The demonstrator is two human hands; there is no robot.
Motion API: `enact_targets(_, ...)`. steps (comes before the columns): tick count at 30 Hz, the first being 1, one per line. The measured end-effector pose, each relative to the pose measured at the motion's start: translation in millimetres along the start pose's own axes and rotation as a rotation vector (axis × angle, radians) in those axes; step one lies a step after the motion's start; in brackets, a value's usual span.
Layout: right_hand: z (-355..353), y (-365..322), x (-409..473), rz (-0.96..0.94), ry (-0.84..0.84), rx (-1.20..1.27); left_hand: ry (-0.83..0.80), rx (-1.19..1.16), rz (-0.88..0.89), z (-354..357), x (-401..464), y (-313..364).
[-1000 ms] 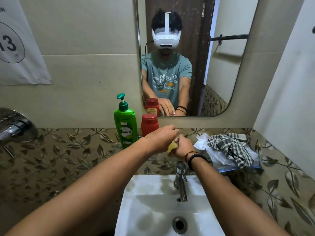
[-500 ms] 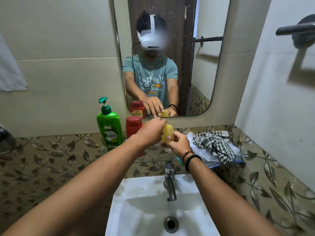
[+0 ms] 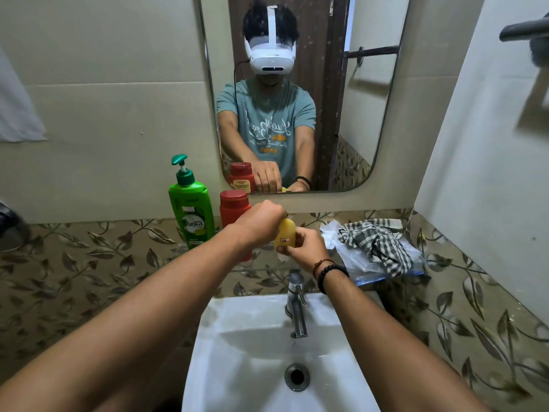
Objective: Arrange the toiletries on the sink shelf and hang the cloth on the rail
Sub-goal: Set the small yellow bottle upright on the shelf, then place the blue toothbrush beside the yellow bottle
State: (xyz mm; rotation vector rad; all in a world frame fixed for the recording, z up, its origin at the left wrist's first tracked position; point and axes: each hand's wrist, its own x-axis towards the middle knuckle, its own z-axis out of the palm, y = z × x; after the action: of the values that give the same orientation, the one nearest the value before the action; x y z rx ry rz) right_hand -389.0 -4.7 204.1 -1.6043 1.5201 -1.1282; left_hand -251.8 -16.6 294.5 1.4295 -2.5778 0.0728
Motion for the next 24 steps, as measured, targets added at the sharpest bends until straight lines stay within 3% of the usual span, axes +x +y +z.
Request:
enact_targets(10, 2, -2, 1, 0.028, -0.041, -0.037, -0.042, 0.041, 0.006, 2, -2, 1)
enact_targets(15, -28, -6, 6, 0.043, -0.023, -0.033, 0.077, 0.007, 0.097, -5, -2, 3)
enact_targets(19, -63, -9, 14, 0.052, 0.041, -0.333, 0.192, -0.023, 0.193, -10, -4, 10)
enact_targets(24, -66, 0, 6, 0.009, -0.082, -0.643, 0.298, 0.032, 0.393, -3, -10, 24)
